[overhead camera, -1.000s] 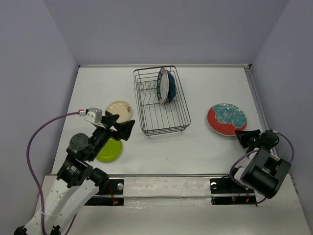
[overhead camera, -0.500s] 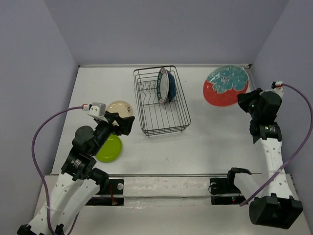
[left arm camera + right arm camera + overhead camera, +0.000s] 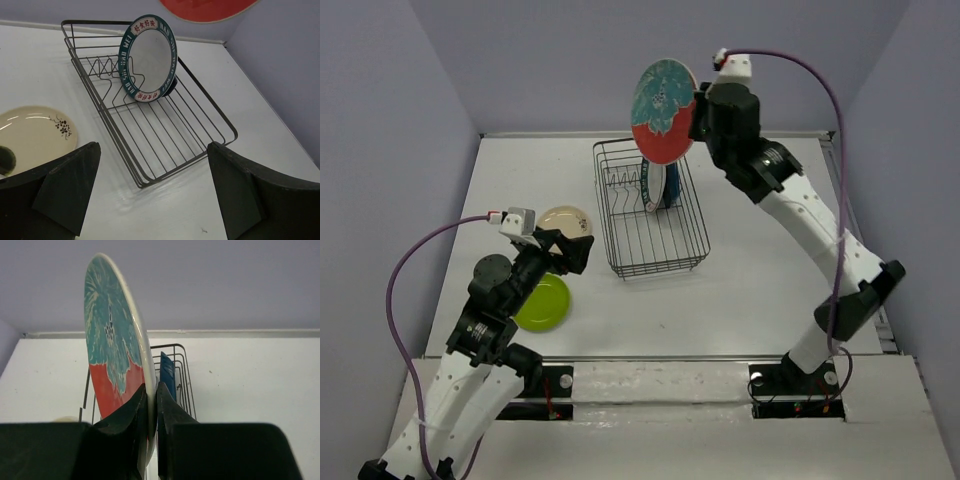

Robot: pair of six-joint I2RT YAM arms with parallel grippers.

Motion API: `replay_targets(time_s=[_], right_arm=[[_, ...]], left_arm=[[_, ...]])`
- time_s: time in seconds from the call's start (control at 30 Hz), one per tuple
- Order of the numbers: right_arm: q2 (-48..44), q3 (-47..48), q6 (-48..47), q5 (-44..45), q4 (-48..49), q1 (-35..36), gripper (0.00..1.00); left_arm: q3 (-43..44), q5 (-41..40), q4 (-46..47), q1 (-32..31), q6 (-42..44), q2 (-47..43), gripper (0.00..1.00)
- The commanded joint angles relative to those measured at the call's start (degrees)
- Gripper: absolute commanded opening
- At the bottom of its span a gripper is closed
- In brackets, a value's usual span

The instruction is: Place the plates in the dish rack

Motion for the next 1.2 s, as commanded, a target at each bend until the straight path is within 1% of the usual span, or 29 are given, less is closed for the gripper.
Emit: replay_targets(time_s=[0.0,0.07,0.1,0.17,0.23,0.37,0.63,0.9,1.17], right_arm=[[9.39,18.16,-10.93,15.94,4.34,5.52,0.07],[14.23,23.78,-14.18,19.2,3.55,7.97,0.07],[18.6,28.86,-15.68,20.17,2.76,8.5,0.07],[22.32,32.32,-17.44,23.24,2.32,9.73,0.07],[25.31,33.83,-17.98,25.61,2.32,9.74,0.07],[27.25,32.35,-17.28,27.9,2.32,10.27,0.07],[29.63,28.13,-14.55,28.88,2.32,10.27,0.07],[30.33,22.06,-8.14,26.95,1.0,10.27,0.07],[33.23,20.83,-2.96,23.62,-2.16,10.27,0.07]], left_arm=[[1.82,0.49,2.82,0.4,0.79,-0.42,0.99],[1.91,0.23,2.74,0.23,0.79,-0.51,0.99],[1.91,0.06,2.74,0.23,0.79,-0.68,0.99],[1.91,-0.12,2.56,0.05,0.71,-0.86,0.99],[1.91,-0.47,2.39,-0.04,0.71,-1.03,0.99],[2.0,-0.3,2.47,-0.21,0.7,-0.95,0.99],[1.82,-0.03,2.65,-0.21,0.71,-0.51,0.99],[1.91,-0.74,2.56,-0.21,0.62,-0.07,0.99],[1.91,-1.26,2.39,0.05,0.71,0.64,0.99]])
